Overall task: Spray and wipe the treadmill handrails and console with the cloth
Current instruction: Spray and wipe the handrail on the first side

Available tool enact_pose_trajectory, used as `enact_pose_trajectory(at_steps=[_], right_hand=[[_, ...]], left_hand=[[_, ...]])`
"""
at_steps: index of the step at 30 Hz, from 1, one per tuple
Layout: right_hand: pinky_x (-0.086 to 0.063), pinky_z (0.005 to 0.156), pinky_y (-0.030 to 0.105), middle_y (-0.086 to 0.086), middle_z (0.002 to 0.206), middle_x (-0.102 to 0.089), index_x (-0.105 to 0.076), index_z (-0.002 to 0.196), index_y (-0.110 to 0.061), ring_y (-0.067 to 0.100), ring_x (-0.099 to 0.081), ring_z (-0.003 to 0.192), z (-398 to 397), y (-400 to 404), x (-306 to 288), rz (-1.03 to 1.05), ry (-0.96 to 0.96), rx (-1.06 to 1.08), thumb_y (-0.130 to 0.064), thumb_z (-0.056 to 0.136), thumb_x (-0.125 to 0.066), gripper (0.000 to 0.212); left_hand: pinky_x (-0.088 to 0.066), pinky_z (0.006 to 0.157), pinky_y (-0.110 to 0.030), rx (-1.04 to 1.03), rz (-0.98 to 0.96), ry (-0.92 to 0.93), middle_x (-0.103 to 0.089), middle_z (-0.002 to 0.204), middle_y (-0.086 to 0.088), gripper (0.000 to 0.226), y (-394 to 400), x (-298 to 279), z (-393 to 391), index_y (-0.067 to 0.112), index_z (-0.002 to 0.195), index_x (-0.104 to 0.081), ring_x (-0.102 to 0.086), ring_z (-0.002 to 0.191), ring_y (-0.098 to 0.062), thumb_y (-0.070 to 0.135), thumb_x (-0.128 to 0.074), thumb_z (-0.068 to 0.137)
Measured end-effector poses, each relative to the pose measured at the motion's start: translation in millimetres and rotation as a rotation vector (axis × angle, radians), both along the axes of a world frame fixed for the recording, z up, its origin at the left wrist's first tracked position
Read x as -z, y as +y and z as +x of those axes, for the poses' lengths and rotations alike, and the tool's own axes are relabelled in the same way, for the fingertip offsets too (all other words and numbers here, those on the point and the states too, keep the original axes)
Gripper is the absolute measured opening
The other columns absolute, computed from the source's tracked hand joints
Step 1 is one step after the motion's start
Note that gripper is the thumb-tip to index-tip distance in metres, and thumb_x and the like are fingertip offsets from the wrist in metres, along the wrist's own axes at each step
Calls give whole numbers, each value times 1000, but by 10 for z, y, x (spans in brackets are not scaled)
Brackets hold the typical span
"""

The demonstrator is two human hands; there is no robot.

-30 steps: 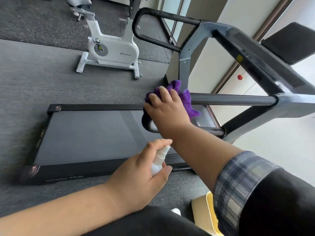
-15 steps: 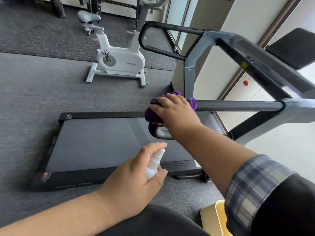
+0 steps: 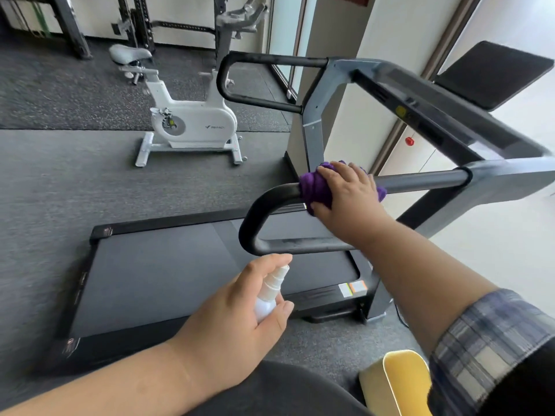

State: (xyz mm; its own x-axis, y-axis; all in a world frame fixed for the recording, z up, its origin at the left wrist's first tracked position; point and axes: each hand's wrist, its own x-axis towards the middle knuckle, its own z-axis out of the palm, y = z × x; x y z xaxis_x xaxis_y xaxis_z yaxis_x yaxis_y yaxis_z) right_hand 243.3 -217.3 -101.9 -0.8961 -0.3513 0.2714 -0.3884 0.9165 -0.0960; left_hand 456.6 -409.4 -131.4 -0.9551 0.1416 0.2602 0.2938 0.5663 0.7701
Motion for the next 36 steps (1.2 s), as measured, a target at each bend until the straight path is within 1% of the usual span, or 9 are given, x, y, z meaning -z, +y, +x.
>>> enact_pose_trajectory(at_steps=[3,5,9,11,13,16,21,25,36], right_hand=[[-13,119,56,-2,154,-38,-40,149,-29,35,-21,145,119,-269,92,-20,73,42,-82,80,-35,86],[-17,118,56,-3,147,-47,-48,143,-29,34,-29,142,125,-401,128,-31,129,11,-81,84,-31,81],[-37,104,48,-3,125,-63,-61,130,-27,31,-51,121,-5,-309,109,-42,227,-115,-75,86,-41,68],[-43,95,44,-5,119,-64,-62,127,-27,28,-56,110,-84,-169,87,-39,236,-190,-74,83,-47,66],[-46,89,42,-6,115,-64,-62,126,-28,27,-58,103,-165,-64,57,-29,220,-233,-74,81,-50,65],[-48,85,41,-6,110,-65,-64,122,-29,25,-59,97,-265,66,32,-39,203,-260,-72,80,-50,62],[-47,82,39,-6,105,-66,-66,118,-28,26,-61,94,-484,514,18,-54,206,-256,-70,80,-52,58],[-45,82,36,-7,105,-66,-67,117,-29,25,-61,94,-720,1058,3,-69,218,-215,-69,81,-53,56],[-45,87,37,-9,109,-66,-67,111,-32,23,-60,98,-1252,2402,-41,-109,231,-103,-68,89,-45,48]], left_hand=[[-43,74,-10,-22,-11,-2,-58,104,26,58,78,-25,-86,73,127,-22,-60,89,-3,45,-57,90],[-43,75,-9,-35,-26,-6,-58,104,28,58,143,-30,-147,74,125,-21,-60,89,-2,46,-56,89],[-48,77,-21,-49,-82,-18,-59,105,28,62,347,-60,-283,77,123,-20,-60,89,-2,43,-61,92],[-50,79,-28,-61,-89,-23,-60,104,26,56,490,-130,-374,77,122,-21,-61,89,-4,52,-58,87],[-51,79,-29,-82,-79,-25,-61,103,25,51,629,-197,-481,76,122,-23,-62,89,-5,63,-49,80],[-49,77,-25,-101,-86,-14,-63,103,24,51,836,-234,-612,75,124,-25,-63,90,-4,65,-47,79],[-44,76,-15,-94,-95,-52,-62,102,23,53,1237,-238,-834,75,122,-25,-61,92,-3,50,-55,85],[-42,79,-8,-93,-99,-62,-59,107,26,54,1562,-312,-994,73,124,-26,-61,97,-2,50,-56,85],[-40,80,-6,-139,-105,-80,-59,106,25,55,2385,-280,-1311,72,126,-27,-60,97,-3,50,-56,85]])
